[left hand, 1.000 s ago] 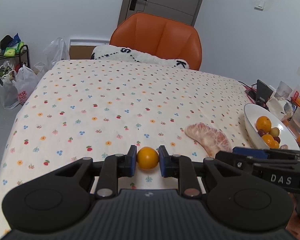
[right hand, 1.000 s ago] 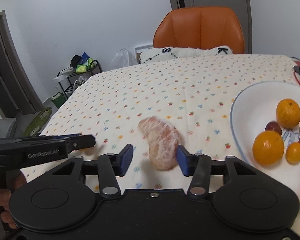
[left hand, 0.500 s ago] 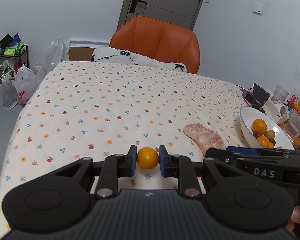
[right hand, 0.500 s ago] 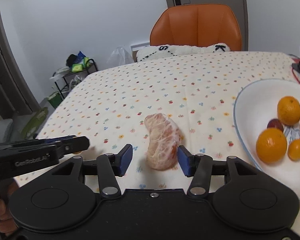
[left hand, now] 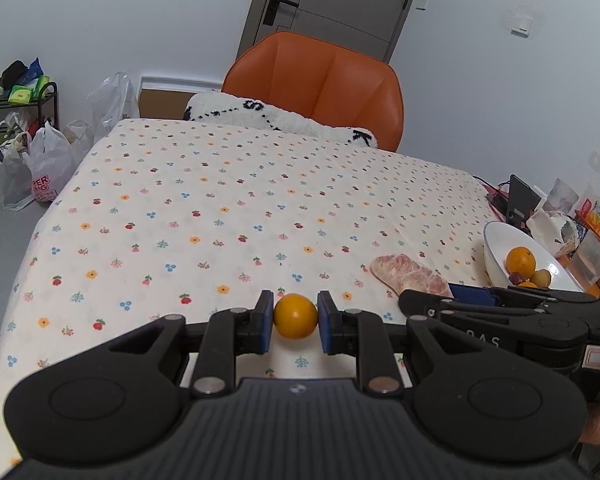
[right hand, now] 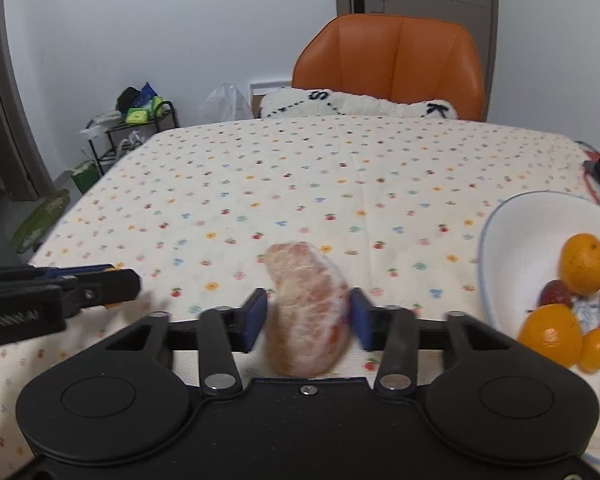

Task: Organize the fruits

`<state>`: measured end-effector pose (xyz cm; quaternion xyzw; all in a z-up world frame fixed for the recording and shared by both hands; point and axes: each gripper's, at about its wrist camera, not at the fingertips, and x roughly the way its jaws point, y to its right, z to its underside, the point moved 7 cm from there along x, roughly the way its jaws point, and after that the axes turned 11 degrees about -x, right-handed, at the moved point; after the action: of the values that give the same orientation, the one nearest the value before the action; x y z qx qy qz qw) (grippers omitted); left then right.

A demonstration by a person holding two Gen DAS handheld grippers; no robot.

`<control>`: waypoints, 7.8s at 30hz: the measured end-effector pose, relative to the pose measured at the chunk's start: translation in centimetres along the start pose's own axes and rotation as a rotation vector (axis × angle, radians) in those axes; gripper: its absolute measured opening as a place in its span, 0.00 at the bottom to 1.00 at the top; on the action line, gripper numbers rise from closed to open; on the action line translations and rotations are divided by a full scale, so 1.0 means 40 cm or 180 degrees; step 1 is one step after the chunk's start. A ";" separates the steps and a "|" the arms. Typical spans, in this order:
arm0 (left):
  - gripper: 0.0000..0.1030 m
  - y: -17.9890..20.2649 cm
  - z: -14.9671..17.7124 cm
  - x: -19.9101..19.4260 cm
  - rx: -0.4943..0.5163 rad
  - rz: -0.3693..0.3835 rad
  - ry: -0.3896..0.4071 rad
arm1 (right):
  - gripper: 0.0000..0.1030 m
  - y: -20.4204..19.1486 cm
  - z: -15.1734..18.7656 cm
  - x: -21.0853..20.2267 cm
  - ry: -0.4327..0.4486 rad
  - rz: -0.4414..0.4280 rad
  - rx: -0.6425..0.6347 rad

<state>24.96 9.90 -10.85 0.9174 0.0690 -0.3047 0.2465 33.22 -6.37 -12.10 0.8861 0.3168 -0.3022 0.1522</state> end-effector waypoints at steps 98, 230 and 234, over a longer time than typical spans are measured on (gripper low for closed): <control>0.50 0.488 0.095 0.058 0.0557 0.0517 -0.0203 | 0.35 0.523 0.191 -0.299 0.0600 0.0469 0.1183; 1.00 0.326 0.178 -0.477 0.0601 0.0122 0.0406 | 1.00 0.113 0.205 -0.726 0.0837 0.0208 0.0649; 1.00 0.326 0.178 -0.477 0.0602 0.0121 0.0406 | 1.00 0.110 0.205 -0.727 0.0841 0.0204 0.0638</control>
<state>9.46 -4.49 0.90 0.9552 0.0380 -0.2461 0.1597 14.57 -27.13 0.29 0.9385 0.2739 -0.2082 0.0296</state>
